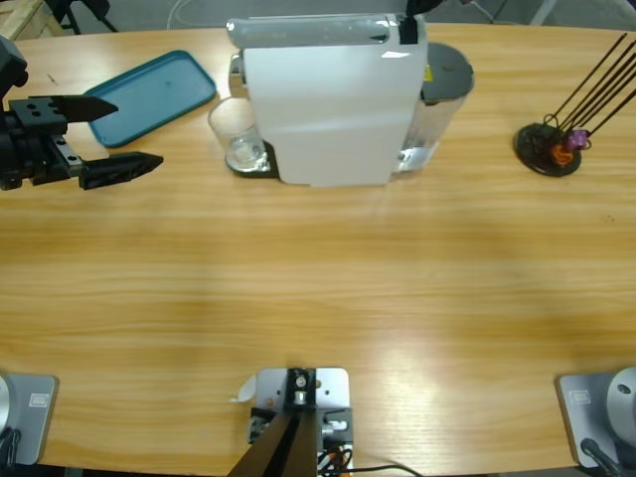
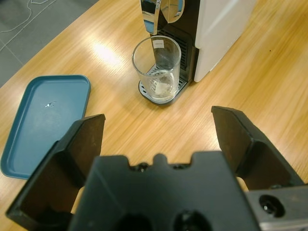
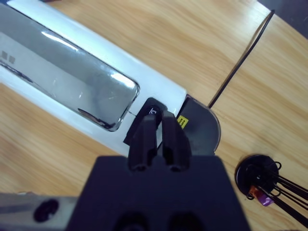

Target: Pour coffee

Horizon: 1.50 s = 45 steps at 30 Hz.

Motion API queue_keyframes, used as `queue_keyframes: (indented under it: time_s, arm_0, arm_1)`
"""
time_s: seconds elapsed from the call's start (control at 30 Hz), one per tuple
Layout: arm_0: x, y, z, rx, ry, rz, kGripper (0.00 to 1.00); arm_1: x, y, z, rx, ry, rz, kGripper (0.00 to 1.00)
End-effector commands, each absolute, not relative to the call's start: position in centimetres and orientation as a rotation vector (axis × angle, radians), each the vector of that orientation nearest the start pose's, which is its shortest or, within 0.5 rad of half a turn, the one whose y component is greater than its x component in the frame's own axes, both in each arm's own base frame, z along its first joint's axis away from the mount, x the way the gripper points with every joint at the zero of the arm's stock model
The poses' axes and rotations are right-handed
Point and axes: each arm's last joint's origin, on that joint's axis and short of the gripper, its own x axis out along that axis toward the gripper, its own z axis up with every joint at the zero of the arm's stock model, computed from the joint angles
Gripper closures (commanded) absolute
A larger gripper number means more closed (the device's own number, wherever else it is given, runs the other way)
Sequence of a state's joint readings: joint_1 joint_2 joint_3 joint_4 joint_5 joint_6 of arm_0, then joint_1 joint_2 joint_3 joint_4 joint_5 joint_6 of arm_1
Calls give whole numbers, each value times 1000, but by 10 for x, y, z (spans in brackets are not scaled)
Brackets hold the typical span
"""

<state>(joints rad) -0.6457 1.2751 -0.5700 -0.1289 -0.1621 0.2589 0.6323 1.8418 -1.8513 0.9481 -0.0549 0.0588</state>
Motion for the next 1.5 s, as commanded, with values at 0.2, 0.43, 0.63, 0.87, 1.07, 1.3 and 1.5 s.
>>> queue_keyframes:
  time_s: [0.2, 0.43, 0.63, 0.87, 1.07, 1.3, 1.5]
  arm_0:
    - [160, -129, 268, 381, 503, -864, 32]
    - [160, -129, 269, 379, 501, -863, 32]
    - [159, -128, 269, 378, 498, -862, 32]
    - [158, -128, 269, 373, 501, -861, 32]
    - [158, -127, 269, 371, 499, -861, 32]
    - [157, -126, 269, 368, 500, -861, 32]
    - [154, -125, 270, 363, 494, -861, 32]
  arm_1:
    - [312, 230, 409, -301, 895, 504, 1000]
    - [309, 228, 412, -298, 894, 503, 1000]
    - [295, 226, 413, -284, 924, 526, 0]
    - [285, 222, 411, -261, 948, 545, 0]
    - [280, 219, 420, -230, 933, 556, 0]
    - [279, 218, 423, -200, 934, 543, 0]
    - [276, 216, 431, -187, 929, 535, 0]
